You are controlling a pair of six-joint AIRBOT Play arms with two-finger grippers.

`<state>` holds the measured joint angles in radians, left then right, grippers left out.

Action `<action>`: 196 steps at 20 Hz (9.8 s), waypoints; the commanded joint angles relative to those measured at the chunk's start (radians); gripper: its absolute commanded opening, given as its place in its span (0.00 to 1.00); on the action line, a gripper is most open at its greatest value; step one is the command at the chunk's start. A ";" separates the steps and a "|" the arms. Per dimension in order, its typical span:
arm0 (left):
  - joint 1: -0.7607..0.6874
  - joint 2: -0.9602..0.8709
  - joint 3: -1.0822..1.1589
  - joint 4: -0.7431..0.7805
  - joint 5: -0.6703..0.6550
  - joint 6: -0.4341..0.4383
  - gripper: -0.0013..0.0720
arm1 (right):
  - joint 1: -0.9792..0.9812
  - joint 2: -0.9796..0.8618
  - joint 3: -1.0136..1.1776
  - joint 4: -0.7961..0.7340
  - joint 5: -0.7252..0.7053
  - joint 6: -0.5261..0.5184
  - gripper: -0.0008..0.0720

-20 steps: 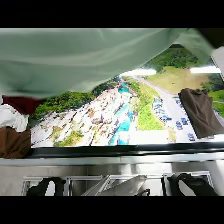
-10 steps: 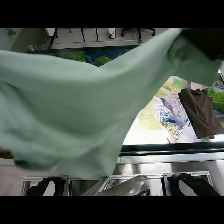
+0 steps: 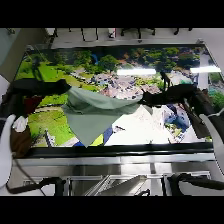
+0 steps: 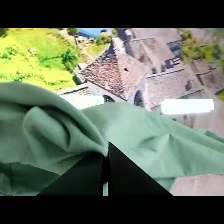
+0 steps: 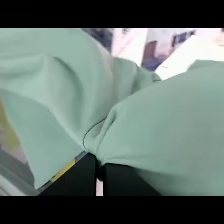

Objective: Fold the shirts.

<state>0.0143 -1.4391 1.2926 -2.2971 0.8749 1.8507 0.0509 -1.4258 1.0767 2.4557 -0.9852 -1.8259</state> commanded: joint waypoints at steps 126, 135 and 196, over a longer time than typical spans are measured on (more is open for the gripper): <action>0.139 -0.334 0.184 0.177 0.389 -0.273 0.98 | -0.507 -0.610 0.776 -0.283 -0.517 0.016 0.74; -0.049 -0.348 0.058 0.175 0.209 -0.273 0.78 | -0.415 -0.714 0.776 -0.279 -0.483 -0.006 0.73; 0.082 -0.656 0.717 0.238 0.256 -0.074 0.04 | -0.287 -0.444 0.559 -0.254 0.132 -0.168 0.04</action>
<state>0.0845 -2.0941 2.0193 -2.0674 1.0855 1.7683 -0.2272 -1.8832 1.6310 2.3695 -0.7521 -2.0312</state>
